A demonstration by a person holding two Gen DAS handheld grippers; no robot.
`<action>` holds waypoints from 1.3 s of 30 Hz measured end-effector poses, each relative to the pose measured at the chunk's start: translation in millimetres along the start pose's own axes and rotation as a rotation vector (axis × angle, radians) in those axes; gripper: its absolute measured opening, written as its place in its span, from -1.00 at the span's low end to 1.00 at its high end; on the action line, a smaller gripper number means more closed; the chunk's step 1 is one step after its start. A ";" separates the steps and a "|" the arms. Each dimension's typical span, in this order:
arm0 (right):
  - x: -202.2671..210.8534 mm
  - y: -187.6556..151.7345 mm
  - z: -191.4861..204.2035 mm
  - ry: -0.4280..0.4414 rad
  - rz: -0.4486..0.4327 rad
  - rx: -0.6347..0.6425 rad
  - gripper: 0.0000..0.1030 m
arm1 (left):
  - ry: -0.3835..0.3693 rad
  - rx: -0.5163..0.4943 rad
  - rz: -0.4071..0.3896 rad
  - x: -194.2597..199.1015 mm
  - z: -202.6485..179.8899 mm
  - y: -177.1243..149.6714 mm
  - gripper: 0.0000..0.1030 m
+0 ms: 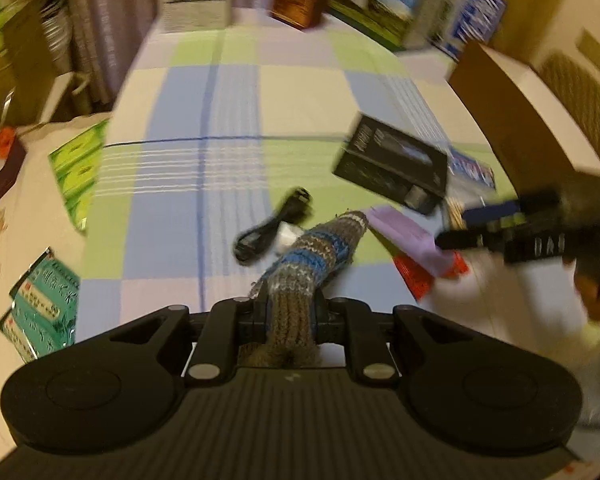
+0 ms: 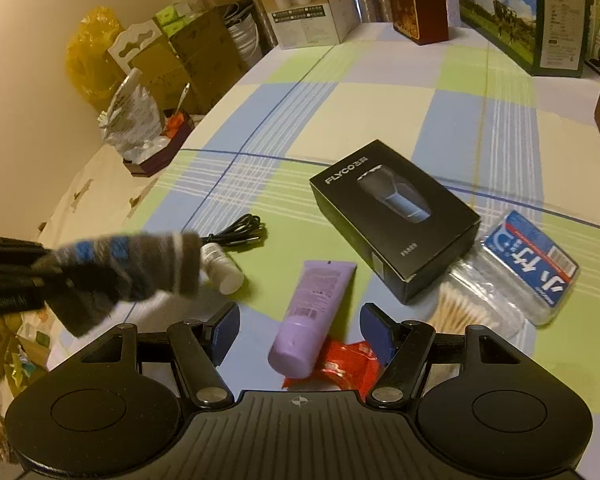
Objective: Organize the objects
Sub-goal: 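Grasp the knitted sock with the left tool while the right tool grasps the purple tube, then carry the sock and purple tube into the box and release both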
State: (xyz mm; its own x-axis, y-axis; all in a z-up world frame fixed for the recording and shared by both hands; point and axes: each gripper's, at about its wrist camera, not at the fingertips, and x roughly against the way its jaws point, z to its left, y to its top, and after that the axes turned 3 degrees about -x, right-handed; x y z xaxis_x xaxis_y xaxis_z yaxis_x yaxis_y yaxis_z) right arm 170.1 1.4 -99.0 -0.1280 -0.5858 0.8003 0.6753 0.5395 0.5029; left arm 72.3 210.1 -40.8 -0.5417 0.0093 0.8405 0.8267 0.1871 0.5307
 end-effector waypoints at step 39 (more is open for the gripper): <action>108.8 -10.4 -50.2 -0.057 -0.257 -0.212 -0.43 | -0.044 0.000 -0.246 32.8 -62.8 75.1 -0.75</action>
State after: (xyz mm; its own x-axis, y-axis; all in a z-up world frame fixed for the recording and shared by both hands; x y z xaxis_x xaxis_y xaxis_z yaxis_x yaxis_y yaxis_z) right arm 185.6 -98.3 -33.5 -0.3501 -0.6484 0.6760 0.7507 0.2375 0.6165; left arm 126.2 162.8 33.5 -0.7326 0.0062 0.6807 0.6693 0.1886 0.7186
